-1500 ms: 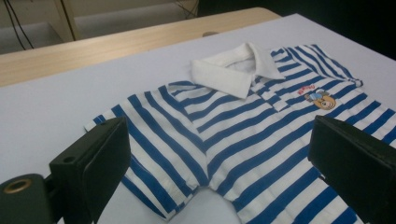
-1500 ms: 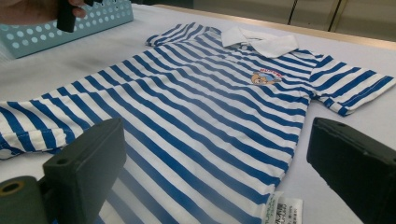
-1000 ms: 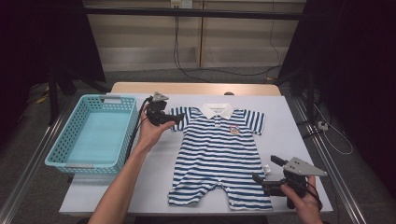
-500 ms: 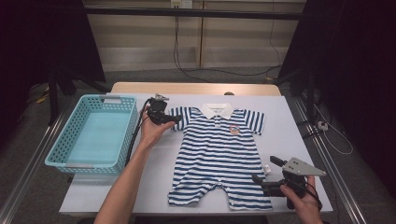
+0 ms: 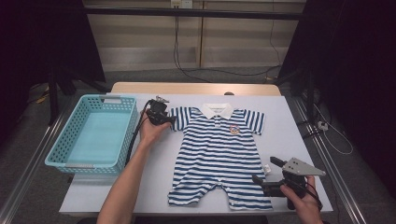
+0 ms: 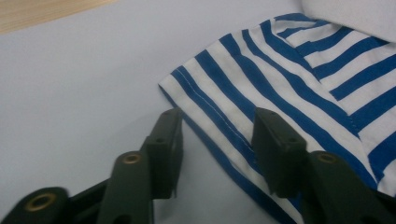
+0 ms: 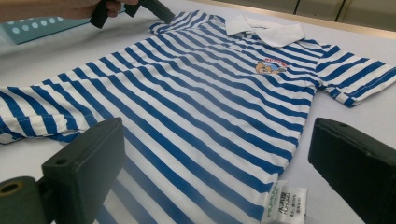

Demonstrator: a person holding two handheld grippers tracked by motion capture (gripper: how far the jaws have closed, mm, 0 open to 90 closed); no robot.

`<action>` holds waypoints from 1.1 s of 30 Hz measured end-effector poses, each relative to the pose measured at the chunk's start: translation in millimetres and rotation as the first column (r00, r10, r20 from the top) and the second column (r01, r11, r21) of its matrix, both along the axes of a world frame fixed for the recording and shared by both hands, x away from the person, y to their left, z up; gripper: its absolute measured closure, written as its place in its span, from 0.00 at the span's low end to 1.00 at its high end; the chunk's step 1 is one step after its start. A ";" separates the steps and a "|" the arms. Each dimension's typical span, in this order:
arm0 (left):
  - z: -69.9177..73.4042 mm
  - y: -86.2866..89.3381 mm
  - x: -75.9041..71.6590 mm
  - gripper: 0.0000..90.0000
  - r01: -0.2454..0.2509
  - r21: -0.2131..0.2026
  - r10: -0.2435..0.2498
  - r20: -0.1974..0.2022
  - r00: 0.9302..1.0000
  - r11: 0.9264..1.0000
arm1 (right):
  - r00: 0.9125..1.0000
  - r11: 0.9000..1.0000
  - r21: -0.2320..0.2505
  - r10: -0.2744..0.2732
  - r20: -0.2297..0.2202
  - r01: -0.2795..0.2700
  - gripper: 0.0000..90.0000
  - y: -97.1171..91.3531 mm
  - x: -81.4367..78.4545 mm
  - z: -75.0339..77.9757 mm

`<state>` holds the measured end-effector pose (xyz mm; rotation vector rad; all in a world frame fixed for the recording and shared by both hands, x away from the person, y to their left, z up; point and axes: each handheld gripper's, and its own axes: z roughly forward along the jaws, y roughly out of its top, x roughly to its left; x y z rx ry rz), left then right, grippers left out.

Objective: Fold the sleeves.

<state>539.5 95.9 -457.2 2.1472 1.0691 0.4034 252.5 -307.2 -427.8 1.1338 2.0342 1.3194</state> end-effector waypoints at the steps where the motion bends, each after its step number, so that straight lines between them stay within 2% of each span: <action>1: 0.0 0.1 0.1 0.62 -0.003 0.000 0.003 -0.002 1.000 1.000 | 1.000 1.000 0.000 0.000 0.000 0.000 0.04 0.1 -0.1 0.1; 3: 0.0 -0.8 0.2 0.65 -0.001 -0.001 0.001 -0.005 1.000 1.000 | 1.000 1.000 -0.002 0.001 -0.002 -0.001 0.04 0.2 -0.2 0.1; 7: -0.8 -3.4 0.4 0.76 -0.009 -0.042 0.009 -0.013 1.000 0.999 | 1.000 1.000 -0.005 0.005 -0.003 -0.005 0.04 0.5 0.2 -0.2; 9: -0.8 -4.1 -0.3 0.78 -0.013 -0.041 0.013 -0.007 1.000 0.999 | 1.000 1.000 -0.005 0.008 -0.009 -0.008 0.04 0.8 -0.1 -0.4; 10: 0.1 -3.7 -0.4 0.79 0.013 -0.018 -0.013 -0.010 1.000 1.000 | 1.000 1.000 -0.006 0.008 -0.009 -0.008 0.04 0.9 -0.2 -0.4; 11: -0.5 -5.0 -0.9 0.84 0.013 -0.036 -0.013 -0.008 1.000 0.999 | 1.000 1.000 -0.005 0.009 -0.007 -0.010 0.04 0.5 0.1 -0.5; 12: -0.3 -4.8 -1.1 0.89 0.028 -0.023 -0.028 -0.009 1.000 0.999 | 1.000 1.000 -0.004 0.010 -0.007 -0.010 0.04 0.3 0.1 -0.4; 13: -0.9 -5.8 -1.6 0.91 0.017 -0.038 -0.018 -0.008 1.000 0.999 | 1.000 1.000 -0.003 0.009 -0.008 -0.009 0.04 0.2 -0.2 -0.5; 14: -0.3 -4.4 -0.8 0.91 0.029 -0.025 -0.029 -0.013 0.999 0.999 | 1.000 1.000 -0.003 0.009 -0.009 -0.009 0.04 0.0 -0.3 -0.5; 16: -1.2 -4.9 -0.7 0.92 0.006 -0.062 -0.007 -0.020 1.000 0.998 | 1.000 1.000 -0.005 0.011 -0.007 -0.011 0.04 -0.1 -0.4 -0.5; 17: -1.4 -5.2 -0.6 0.93 0.011 -0.066 -0.013 -0.022 1.000 0.998 | 1.000 1.000 -0.004 0.011 -0.009 -0.012 0.04 0.1 -0.5 -0.5; 18: -0.5 -4.5 -0.3 0.96 0.031 -0.037 -0.032 -0.022 0.999 0.999 | 1.000 1.000 -0.004 0.012 -0.009 -0.012 0.04 0.1 -0.5 -0.5; 22: -0.2 -6.0 -1.7 0.98 0.008 -0.026 -0.008 -0.008 1.000 1.000 | 1.000 1.000 -0.005 0.011 -0.009 -0.011 0.04 0.3 -0.5 -0.4; 23: 0.0 -5.0 -1.6 0.98 0.007 -0.031 -0.008 -0.017 1.000 0.999 | 1.000 1.000 -0.004 0.012 -0.009 -0.012 0.04 0.3 -0.5 -0.3; 26: -0.5 -6.2 -1.5 0.98 -0.008 -0.027 0.008 0.003 1.000 1.000 | 1.000 1.000 -0.005 0.012 -0.009 -0.013 0.04 0.1 -0.4 -0.6; 32: -0.5 -2.2 0.8 0.98 -0.024 -0.037 0.024 -0.007 1.000 0.999 | 1.000 1.000 -0.002 0.009 -0.013 -0.009 0.04 -0.6 -1.4 -0.4; 33: -0.7 -3.0 0.2 0.98 -0.042 -0.053 0.042 -0.008 0.999 0.998 | 1.000 1.000 -0.003 0.009 -0.011 -0.009 0.04 -0.8 -1.4 -0.4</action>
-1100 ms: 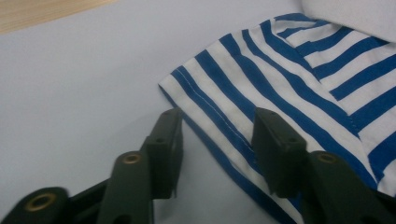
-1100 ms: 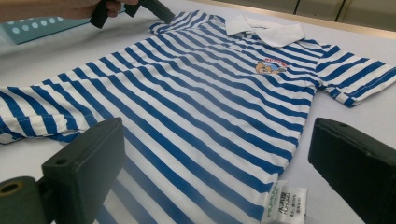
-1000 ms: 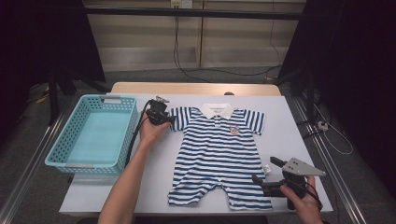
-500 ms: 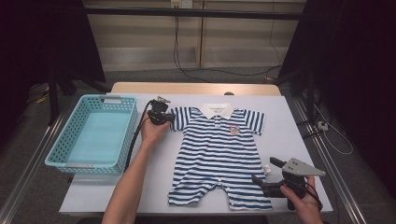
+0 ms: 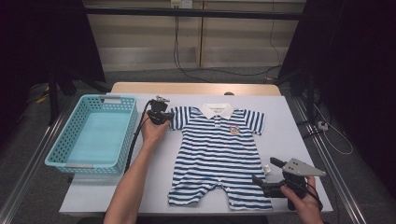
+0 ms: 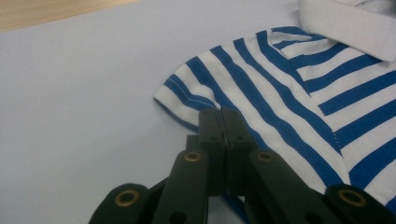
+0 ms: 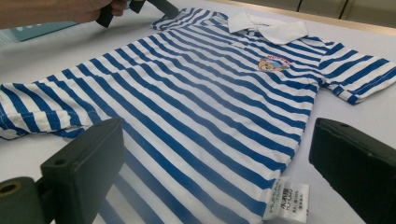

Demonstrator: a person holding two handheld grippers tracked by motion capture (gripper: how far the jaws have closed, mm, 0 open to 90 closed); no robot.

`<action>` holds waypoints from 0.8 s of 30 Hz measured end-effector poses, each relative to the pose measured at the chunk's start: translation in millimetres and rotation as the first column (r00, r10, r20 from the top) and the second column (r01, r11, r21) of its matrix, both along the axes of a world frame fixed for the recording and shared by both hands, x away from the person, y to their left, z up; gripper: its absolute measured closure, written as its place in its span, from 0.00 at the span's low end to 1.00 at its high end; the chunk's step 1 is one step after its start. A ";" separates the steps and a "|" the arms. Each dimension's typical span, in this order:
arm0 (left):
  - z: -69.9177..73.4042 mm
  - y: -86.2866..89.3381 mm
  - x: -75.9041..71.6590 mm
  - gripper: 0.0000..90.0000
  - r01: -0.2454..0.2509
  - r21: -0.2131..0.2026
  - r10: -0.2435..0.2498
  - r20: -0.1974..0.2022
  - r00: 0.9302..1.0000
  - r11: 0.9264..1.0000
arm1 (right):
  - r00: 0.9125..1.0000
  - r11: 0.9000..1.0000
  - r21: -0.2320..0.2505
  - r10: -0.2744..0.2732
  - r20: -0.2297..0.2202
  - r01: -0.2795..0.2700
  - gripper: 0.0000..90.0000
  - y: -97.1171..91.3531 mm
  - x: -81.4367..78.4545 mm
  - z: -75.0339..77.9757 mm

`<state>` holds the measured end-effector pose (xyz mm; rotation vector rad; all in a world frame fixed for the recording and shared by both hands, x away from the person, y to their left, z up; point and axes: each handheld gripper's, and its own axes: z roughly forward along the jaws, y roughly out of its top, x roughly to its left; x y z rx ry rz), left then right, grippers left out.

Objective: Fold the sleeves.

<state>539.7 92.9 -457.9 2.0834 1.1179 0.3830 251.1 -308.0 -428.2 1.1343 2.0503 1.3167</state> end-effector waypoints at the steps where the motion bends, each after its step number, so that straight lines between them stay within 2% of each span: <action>1: 0.4 1.3 0.3 0.99 0.008 0.009 -0.008 -0.005 1.000 1.000 | 1.000 1.000 0.002 -0.001 -0.004 0.001 0.04 0.1 -0.3 0.1; 2: 0.7 2.3 0.9 0.98 0.011 0.016 -0.011 0.000 1.000 1.000 | 1.000 1.000 0.001 0.000 -0.003 0.000 0.04 0.0 -0.1 0.0; 4: -0.2 0.7 0.3 0.98 -0.017 -0.019 0.017 -0.003 1.000 1.000 | 1.000 1.000 -0.001 0.001 0.002 -0.001 0.04 -0.2 0.1 -0.2; 5: -0.1 0.9 0.5 0.98 -0.020 -0.018 0.020 0.001 1.000 1.000 | 1.000 1.000 -0.001 0.002 0.001 -0.001 0.04 -0.2 0.1 -0.2; 6: 0.8 2.6 1.2 0.98 -0.011 0.004 0.011 -0.004 1.000 1.000 | 1.000 1.000 0.000 0.001 0.001 -0.001 0.04 -0.1 0.0 -0.2; 9: 2.2 3.4 3.0 0.98 -0.007 -0.009 0.007 0.008 1.000 1.000 | 1.000 1.000 0.001 0.000 -0.006 0.000 0.04 -0.1 0.1 -0.3; 11: 3.0 3.7 2.5 0.98 0.000 -0.009 0.000 -0.005 1.000 1.000 | 1.000 1.000 0.001 0.000 -0.006 0.000 0.03 0.0 0.3 -0.3; 12: 3.3 4.2 2.9 0.98 -0.005 -0.007 0.005 0.013 1.000 1.000 | 1.000 1.000 0.001 -0.001 -0.009 0.001 0.04 0.2 0.3 -0.4; 16: 8.6 5.9 3.2 0.98 -0.004 -0.038 0.005 0.026 1.000 0.999 | 1.000 1.000 0.000 -0.001 -0.008 0.001 0.04 0.4 0.3 -0.4; 17: 9.6 6.3 3.6 0.98 0.000 -0.039 0.002 0.040 0.999 0.999 | 1.000 1.000 0.001 0.000 -0.007 0.000 0.04 0.3 0.4 -0.4; 21: 13.9 9.3 3.2 0.98 0.001 -0.074 0.002 0.038 0.999 0.997 | 1.000 1.000 0.001 0.001 -0.007 -0.001 0.04 0.4 0.2 -0.4; 24: 14.3 7.9 2.5 0.98 0.011 -0.069 -0.008 0.044 0.999 0.998 | 1.000 1.000 0.001 -0.001 -0.008 0.001 0.04 0.5 0.5 -0.5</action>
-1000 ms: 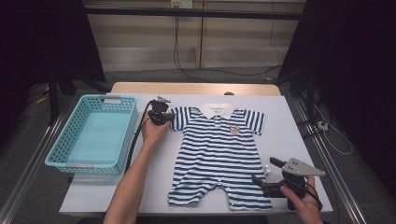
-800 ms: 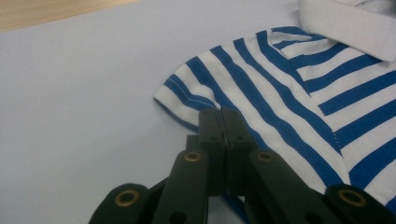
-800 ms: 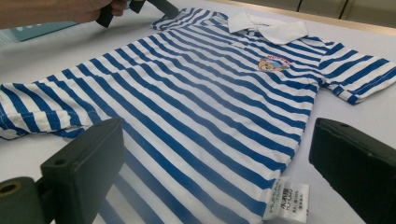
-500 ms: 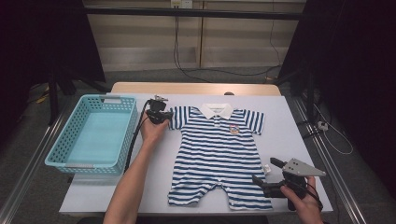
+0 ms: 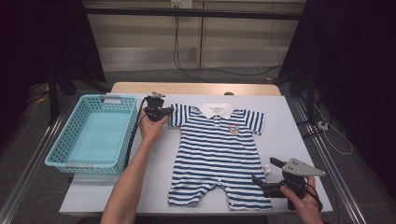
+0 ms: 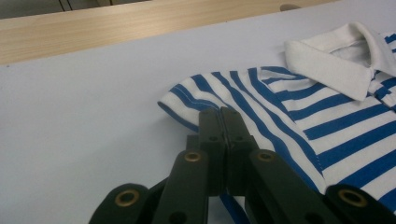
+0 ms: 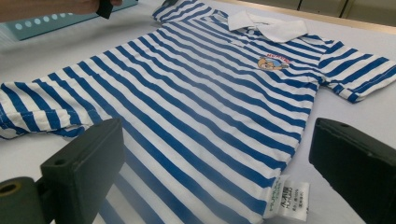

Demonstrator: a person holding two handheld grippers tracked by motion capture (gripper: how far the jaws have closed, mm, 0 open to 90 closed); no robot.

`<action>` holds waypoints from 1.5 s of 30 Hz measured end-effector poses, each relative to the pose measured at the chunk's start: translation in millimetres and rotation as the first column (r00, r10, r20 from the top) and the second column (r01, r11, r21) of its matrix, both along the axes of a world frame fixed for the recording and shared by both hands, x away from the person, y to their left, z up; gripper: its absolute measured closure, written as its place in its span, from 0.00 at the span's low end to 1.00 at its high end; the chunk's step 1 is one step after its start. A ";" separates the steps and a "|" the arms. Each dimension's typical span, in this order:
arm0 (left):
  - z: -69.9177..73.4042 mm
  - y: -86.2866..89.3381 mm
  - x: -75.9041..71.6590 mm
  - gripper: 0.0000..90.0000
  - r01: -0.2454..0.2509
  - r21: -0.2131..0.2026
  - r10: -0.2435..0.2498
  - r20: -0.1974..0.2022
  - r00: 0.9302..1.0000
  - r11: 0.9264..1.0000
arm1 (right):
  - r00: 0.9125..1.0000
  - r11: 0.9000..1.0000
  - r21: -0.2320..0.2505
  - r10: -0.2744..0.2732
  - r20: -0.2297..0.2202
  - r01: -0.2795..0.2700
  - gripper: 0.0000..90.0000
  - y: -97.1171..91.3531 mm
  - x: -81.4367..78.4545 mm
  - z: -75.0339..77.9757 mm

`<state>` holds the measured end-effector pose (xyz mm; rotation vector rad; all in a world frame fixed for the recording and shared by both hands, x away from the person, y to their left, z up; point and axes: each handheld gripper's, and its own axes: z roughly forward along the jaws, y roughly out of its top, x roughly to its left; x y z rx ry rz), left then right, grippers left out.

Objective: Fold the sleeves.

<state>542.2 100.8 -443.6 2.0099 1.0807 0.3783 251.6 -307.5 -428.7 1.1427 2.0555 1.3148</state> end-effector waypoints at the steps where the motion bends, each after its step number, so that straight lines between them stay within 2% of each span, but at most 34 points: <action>1: -0.1 -0.8 -1.0 0.98 0.002 0.006 -0.002 -0.001 1.000 1.000 | 1.000 1.000 0.000 0.000 0.001 0.000 0.04 0.0 0.0 0.0; 2: -2.1 -5.0 -2.4 0.98 -0.025 -0.026 0.025 0.009 1.000 0.999 | 1.000 1.000 0.000 0.002 0.003 -0.002 0.04 0.0 0.0 0.1; 3: -1.3 -4.6 -2.8 0.98 0.003 0.018 -0.003 0.005 1.000 1.000 | 1.000 1.000 -0.001 0.003 0.003 -0.003 0.04 0.0 -0.2 0.1; 5: -1.4 -8.5 -4.6 0.98 0.012 0.045 -0.013 0.019 1.000 0.999 | 1.000 1.000 -0.001 0.004 0.004 -0.004 0.04 0.0 -0.2 0.1; 6: -1.1 -10.0 -5.3 0.98 0.014 0.037 -0.014 0.023 1.000 0.999 | 1.000 1.000 0.000 0.004 0.003 -0.004 0.03 0.1 -0.2 0.1; 7: -0.9 -12.2 -6.1 0.98 -0.002 -0.001 0.002 0.026 1.000 1.000 | 1.000 1.000 0.000 0.004 0.003 -0.004 0.04 0.1 -0.2 0.1; 8: 1.0 -11.2 -5.9 0.98 0.015 0.011 -0.015 0.025 1.000 1.000 | 1.000 1.000 0.001 0.002 0.000 -0.002 0.04 0.1 -0.2 0.1; 9: 1.4 -13.5 -6.4 0.98 -0.001 -0.026 0.002 0.031 1.000 1.000 | 1.000 1.000 -0.001 0.005 0.001 -0.005 0.04 0.0 0.1 -0.1; 10: 3.1 -12.1 -6.2 0.98 0.021 -0.016 -0.020 0.025 0.999 1.000 | 1.000 1.000 -0.001 0.005 0.002 -0.005 0.03 0.1 0.1 -0.1; 12: 3.7 -15.7 -7.4 0.98 -0.004 -0.076 0.005 0.017 1.000 0.997 | 1.000 1.000 0.000 0.006 0.004 -0.006 0.03 0.2 0.0 0.0; 14: 4.9 -14.7 -7.5 0.98 0.026 -0.041 -0.026 0.018 1.000 0.999 | 1.000 1.000 0.000 0.005 0.002 -0.005 0.04 0.2 -0.2 0.0; 16: 5.4 -16.6 -8.8 0.98 0.036 -0.045 -0.035 0.017 0.999 0.998 | 1.000 1.000 0.001 0.006 0.002 -0.006 0.03 0.2 -0.4 0.0; 17: 4.6 -20.8 -10.1 0.98 0.019 -0.092 -0.017 0.024 1.000 0.996 | 1.000 1.000 0.001 0.006 0.002 -0.006 0.03 0.2 -0.4 -0.1; 21: 5.9 -26.8 -11.9 0.98 0.044 -0.092 -0.041 0.029 0.999 0.995 | 1.000 1.000 0.001 0.007 0.002 -0.007 0.03 0.3 -0.2 -0.1; 22: 5.4 -28.5 -12.4 0.98 0.043 -0.101 -0.040 0.030 0.999 0.994 | 1.000 1.000 0.001 0.007 0.002 -0.007 0.03 0.3 -0.2 -0.1; 27: 7.0 -32.9 -14.0 0.98 0.062 -0.088 -0.059 0.036 0.998 0.994 | 1.000 1.000 0.001 0.006 0.002 -0.006 0.03 0.2 -0.3 -0.1; 30: 9.1 -35.6 -14.0 0.98 0.062 -0.098 -0.059 0.041 0.997 0.993 | 1.000 1.000 0.001 0.007 0.001 -0.007 0.03 0.2 0.1 -0.3; 31: 10.5 -35.9 -13.7 0.98 0.069 -0.089 -0.066 0.033 0.997 0.994 | 1.000 1.000 0.001 0.007 0.001 -0.007 0.03 0.3 0.0 -0.2; 32: 11.6 -34.2 -12.5 0.98 0.090 -0.055 -0.088 0.041 0.995 0.994 | 1.000 1.000 0.001 0.008 0.001 -0.008 0.03 0.3 0.1 -0.2; 34: 11.3 -35.2 -12.1 0.98 0.091 -0.061 -0.089 0.038 0.995 0.994 | 1.000 1.000 0.001 0.007 0.002 -0.007 0.03 0.4 0.0 -0.1; 35: 9.8 -38.8 -13.0 0.98 0.065 -0.100 -0.061 0.037 0.997 0.993 | 1.000 1.000 0.002 0.008 0.002 -0.008 0.03 0.4 -0.1 -0.1; 38: 8.4 -40.4 -12.9 0.98 0.079 -0.088 -0.076 0.034 0.997 0.993 | 1.000 1.000 0.001 0.008 0.002 -0.008 0.03 0.3 0.0 -0.2; 45: 4.7 -51.5 -12.6 0.98 0.075 -0.079 -0.073 0.025 0.997 0.994 | 1.000 1.000 0.001 0.010 0.002 -0.010 0.03 0.4 0.2 -0.2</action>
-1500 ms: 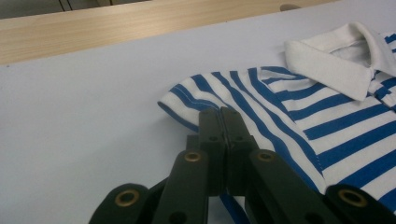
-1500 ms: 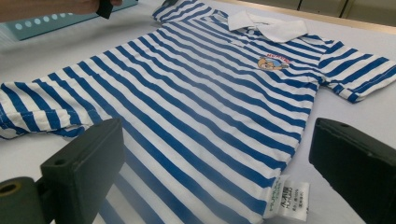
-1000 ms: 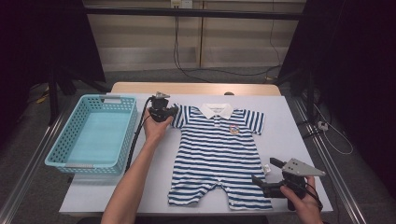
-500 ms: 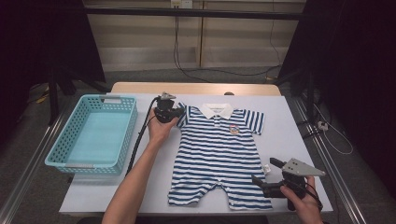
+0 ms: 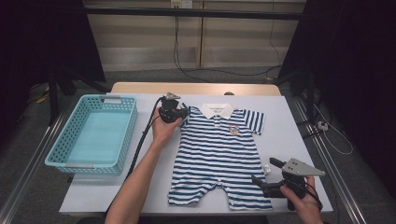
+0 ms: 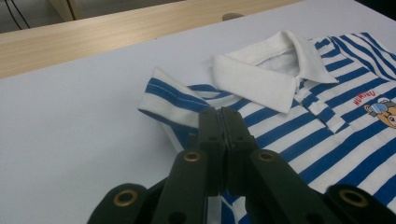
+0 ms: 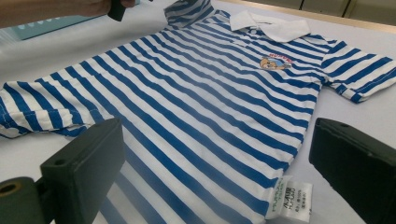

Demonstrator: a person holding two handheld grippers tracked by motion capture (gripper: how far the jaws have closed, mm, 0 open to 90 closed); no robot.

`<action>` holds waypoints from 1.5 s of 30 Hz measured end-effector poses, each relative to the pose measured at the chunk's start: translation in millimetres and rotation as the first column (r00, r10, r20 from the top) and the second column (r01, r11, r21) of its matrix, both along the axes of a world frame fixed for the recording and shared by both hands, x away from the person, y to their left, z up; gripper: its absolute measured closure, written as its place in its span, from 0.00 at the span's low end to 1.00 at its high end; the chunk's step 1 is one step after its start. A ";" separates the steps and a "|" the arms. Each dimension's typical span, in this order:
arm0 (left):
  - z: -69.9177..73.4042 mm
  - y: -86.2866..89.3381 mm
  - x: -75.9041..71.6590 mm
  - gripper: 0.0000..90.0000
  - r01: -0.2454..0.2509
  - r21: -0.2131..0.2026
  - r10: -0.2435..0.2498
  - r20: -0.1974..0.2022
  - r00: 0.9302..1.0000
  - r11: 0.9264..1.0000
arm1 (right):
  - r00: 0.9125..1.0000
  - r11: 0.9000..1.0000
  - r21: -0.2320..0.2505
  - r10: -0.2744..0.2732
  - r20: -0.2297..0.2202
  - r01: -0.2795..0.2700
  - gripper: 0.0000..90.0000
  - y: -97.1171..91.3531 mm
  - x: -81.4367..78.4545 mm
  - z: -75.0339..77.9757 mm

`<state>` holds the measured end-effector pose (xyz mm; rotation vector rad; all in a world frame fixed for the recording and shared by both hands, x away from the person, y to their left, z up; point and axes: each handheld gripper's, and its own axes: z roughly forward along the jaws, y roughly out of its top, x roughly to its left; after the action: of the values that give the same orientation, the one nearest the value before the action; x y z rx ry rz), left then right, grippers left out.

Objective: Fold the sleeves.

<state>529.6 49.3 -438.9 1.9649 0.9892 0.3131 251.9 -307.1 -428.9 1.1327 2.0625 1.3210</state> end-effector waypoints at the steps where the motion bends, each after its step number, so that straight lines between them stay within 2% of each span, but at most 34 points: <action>1: 0.4 -1.3 0.0 0.98 0.006 0.005 -0.006 0.001 1.000 1.000 | 1.000 1.000 0.001 0.000 0.000 0.000 0.03 0.0 -0.2 0.1; 3: 0.8 -5.4 0.0 0.98 0.011 0.016 -0.011 0.004 1.000 1.000 | 1.000 1.000 0.001 0.000 0.000 0.000 0.03 -0.1 -0.2 0.1; 4: 0.0 -8.6 -0.5 0.98 -0.002 -0.004 0.002 0.003 1.000 1.000 | 1.000 1.000 0.001 0.001 -0.001 -0.001 0.03 -0.2 -0.1 0.0; 5: 0.2 -9.0 0.2 0.98 0.004 0.006 -0.005 0.004 1.000 1.000 | 1.000 1.000 0.000 0.001 -0.001 -0.001 0.03 -0.2 0.0 0.0; 6: 1.2 -6.8 1.2 0.98 0.036 0.058 -0.036 0.006 0.999 0.998 | 1.000 1.000 0.001 0.001 0.000 -0.001 0.03 -0.2 -0.1 0.0; 7: 0.8 -7.9 2.0 0.98 0.044 0.069 -0.044 0.005 0.999 0.997 | 1.000 1.000 0.002 0.001 0.000 -0.001 0.03 -0.2 -0.2 0.1; 9: -1.4 -11.2 1.9 0.98 0.029 0.046 -0.029 -0.006 1.000 0.999 | 1.000 1.000 0.002 0.003 0.000 -0.003 0.03 -0.2 -0.6 0.2; 12: -3.8 -10.9 3.4 0.97 0.034 0.076 -0.033 -0.014 0.999 0.996 | 1.000 1.000 0.003 0.003 -0.001 -0.003 0.03 -0.1 -0.5 0.2; 13: -5.0 -11.8 3.8 0.97 0.037 0.074 -0.036 -0.015 0.999 0.997 | 1.000 1.000 0.002 0.003 -0.001 -0.003 0.03 0.0 -0.4 0.1; 14: -7.2 -15.7 2.6 0.97 0.005 0.033 -0.004 -0.018 1.000 0.999 | 1.000 1.000 0.002 0.004 -0.001 -0.004 0.03 0.1 -0.5 0.1; 16: -9.3 -19.2 2.4 0.97 -0.003 0.020 0.003 -0.018 1.000 1.000 | 1.000 1.000 0.003 0.003 -0.001 -0.003 0.03 0.0 -0.7 0.3; 17: -8.4 -16.1 4.3 0.97 0.044 0.090 -0.043 -0.016 0.999 0.995 | 1.000 1.000 0.003 0.004 -0.001 -0.004 0.03 -0.2 -0.5 0.2; 20: -10.0 -20.5 3.7 0.97 0.037 0.088 -0.035 -0.019 0.999 0.995 | 1.000 1.000 0.003 0.003 -0.003 -0.003 0.03 -0.2 -0.1 0.0; 23: -10.0 -26.2 2.7 0.96 0.054 0.097 -0.053 -0.013 0.998 0.994 | 1.000 1.000 0.003 0.004 -0.003 -0.004 0.03 -0.1 -0.5 0.0; 24: -10.4 -29.4 1.7 0.95 0.038 0.078 -0.037 -0.010 0.999 0.996 | 1.000 1.000 0.004 0.004 -0.003 -0.004 0.03 -0.2 -0.4 0.0; 26: -9.3 -31.8 1.4 0.95 0.063 0.098 -0.064 -0.001 0.998 0.993 | 1.000 1.000 0.003 0.004 -0.004 -0.004 0.03 -0.4 -0.4 0.0; 27: -9.6 -34.5 0.3 0.94 0.059 0.081 -0.059 0.000 0.998 0.995 | 1.000 1.000 0.004 0.004 -0.004 -0.004 0.03 -0.3 -0.4 -0.1; 31: -11.0 -37.5 -0.1 0.94 0.068 0.081 -0.067 -0.015 0.998 0.994 | 1.000 1.000 0.003 0.005 -0.003 -0.005 0.03 -0.2 -0.3 -0.1; 37: -12.1 -43.2 -3.3 0.88 0.090 0.058 -0.090 -0.005 0.996 0.994 | 1.000 1.000 0.003 0.007 -0.004 -0.007 0.03 -0.2 -0.1 -0.3; 38: -10.3 -41.4 -3.5 0.87 0.094 0.064 -0.094 -0.005 0.996 0.994 | 1.000 1.000 0.002 0.008 -0.003 -0.008 0.03 -0.2 -0.1 -0.3; 42: -7.8 -34.5 -1.2 0.83 0.084 0.045 -0.084 -0.007 0.996 0.995 | 1.000 1.000 0.005 0.007 -0.005 -0.007 0.03 -0.2 -0.5 -0.1; 43: -6.4 -32.9 -1.3 0.80 0.083 0.044 -0.082 -0.018 0.996 0.996 | 1.000 1.000 0.005 0.007 -0.005 -0.007 0.03 -0.3 -0.5 -0.1; 45: -4.9 -30.3 -1.6 0.76 0.075 0.038 -0.075 -0.009 0.997 0.996 | 1.000 1.000 0.004 0.007 -0.004 -0.007 0.03 -0.4 -0.3 -0.2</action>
<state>528.1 18.9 -443.8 2.0342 0.9180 0.2842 251.6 -307.5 -429.1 1.1310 2.0697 1.3277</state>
